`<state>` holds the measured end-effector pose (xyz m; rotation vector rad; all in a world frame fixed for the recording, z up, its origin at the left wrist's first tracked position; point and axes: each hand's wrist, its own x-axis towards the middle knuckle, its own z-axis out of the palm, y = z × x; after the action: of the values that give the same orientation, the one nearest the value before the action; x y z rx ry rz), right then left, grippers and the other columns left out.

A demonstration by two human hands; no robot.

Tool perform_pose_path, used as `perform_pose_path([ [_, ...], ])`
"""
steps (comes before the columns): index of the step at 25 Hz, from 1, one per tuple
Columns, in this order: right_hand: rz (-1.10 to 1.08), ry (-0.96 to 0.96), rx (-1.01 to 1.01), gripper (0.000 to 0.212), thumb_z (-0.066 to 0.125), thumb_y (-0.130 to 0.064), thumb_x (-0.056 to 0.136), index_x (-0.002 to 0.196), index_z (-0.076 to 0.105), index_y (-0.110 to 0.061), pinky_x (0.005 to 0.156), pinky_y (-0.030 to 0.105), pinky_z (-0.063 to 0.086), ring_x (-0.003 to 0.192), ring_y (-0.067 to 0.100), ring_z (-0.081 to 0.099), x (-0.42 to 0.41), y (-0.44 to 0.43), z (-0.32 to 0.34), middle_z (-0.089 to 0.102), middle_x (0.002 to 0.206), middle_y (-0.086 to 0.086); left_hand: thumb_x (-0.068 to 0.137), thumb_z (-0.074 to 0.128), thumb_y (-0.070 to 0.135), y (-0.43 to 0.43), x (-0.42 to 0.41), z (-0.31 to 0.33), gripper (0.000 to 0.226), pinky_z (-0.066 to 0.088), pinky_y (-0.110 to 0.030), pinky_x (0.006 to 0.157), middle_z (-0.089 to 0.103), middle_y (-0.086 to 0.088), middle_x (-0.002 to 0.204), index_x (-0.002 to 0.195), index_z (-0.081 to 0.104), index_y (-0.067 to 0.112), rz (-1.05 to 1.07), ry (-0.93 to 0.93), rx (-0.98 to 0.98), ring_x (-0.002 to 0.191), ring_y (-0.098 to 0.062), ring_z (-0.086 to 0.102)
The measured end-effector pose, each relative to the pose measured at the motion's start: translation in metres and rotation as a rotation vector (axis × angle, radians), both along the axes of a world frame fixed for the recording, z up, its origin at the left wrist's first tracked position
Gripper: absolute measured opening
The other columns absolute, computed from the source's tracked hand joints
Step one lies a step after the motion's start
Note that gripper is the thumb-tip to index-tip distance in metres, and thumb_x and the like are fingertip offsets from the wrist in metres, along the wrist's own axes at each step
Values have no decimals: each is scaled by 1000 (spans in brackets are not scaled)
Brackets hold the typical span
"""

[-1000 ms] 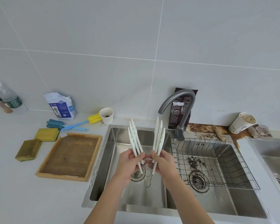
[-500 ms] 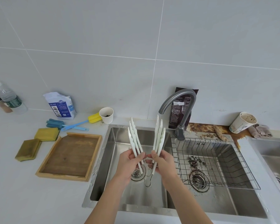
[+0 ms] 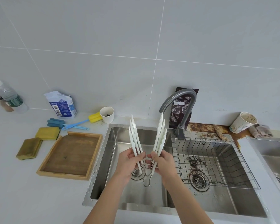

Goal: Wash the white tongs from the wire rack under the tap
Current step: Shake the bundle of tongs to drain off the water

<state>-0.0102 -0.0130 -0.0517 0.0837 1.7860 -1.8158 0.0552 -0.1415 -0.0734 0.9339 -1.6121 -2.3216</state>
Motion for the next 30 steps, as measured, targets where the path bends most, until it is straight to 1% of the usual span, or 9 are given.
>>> perform_pose_path([
  [3,-14,2,12,11,59,-13,97,99,64,-3,75,43,61,77,26,74,3,1,-2,74,95,16,84,74,7,3,1,0,19,57,-50,88,76,-15,94,102,70,4,-2,-6,-16,90,-31,74],
  [7,14,32,45,10,58,-13,98,98,64,-5,66,36,61,72,24,74,4,1,-1,74,94,15,84,74,5,3,4,0,18,55,-54,90,76,-15,96,101,70,4,-4,-15,-19,93,-33,73],
  [11,16,75,75,9,59,-13,97,96,64,-6,71,41,62,76,27,75,5,2,-4,74,92,13,83,74,5,2,4,-2,18,55,-53,90,76,-16,95,101,70,4,-3,-23,-26,93,-33,73],
  [14,6,32,68,11,58,-13,97,96,64,-5,75,45,62,75,28,74,7,4,-7,74,92,15,84,74,7,5,5,-7,16,53,-57,89,75,-20,94,98,71,2,1,-48,-15,92,-38,71],
  [16,14,62,85,9,59,-12,97,93,64,-7,75,46,62,76,28,75,5,5,-7,74,91,15,83,75,6,7,4,-8,16,56,-53,86,76,-16,93,98,71,4,0,-42,-30,91,-34,73],
  [18,19,11,101,8,58,-12,97,93,63,-7,77,50,61,83,33,75,3,7,-8,74,93,16,83,75,5,8,3,-10,15,59,-47,82,77,-13,90,97,71,5,-1,-61,-32,87,-29,74],
  [20,29,-6,106,9,58,-13,97,93,63,-6,79,51,60,86,36,74,1,8,-10,74,94,17,83,75,6,10,4,-11,15,59,-47,83,77,-14,89,96,71,5,3,-77,-26,87,-33,73],
  [24,62,-15,120,7,57,-11,97,94,63,-8,74,46,61,83,32,75,-2,12,-16,73,94,15,81,75,2,14,5,-15,20,59,-49,84,76,-16,93,100,70,2,15,-90,-5,93,-36,72],
  [30,169,58,113,5,60,-11,96,97,65,-8,85,52,58,90,30,74,-8,16,-32,76,92,10,79,75,-1,20,17,-15,31,60,-35,66,76,-15,97,108,65,4,119,-68,85,87,-30,74],
])
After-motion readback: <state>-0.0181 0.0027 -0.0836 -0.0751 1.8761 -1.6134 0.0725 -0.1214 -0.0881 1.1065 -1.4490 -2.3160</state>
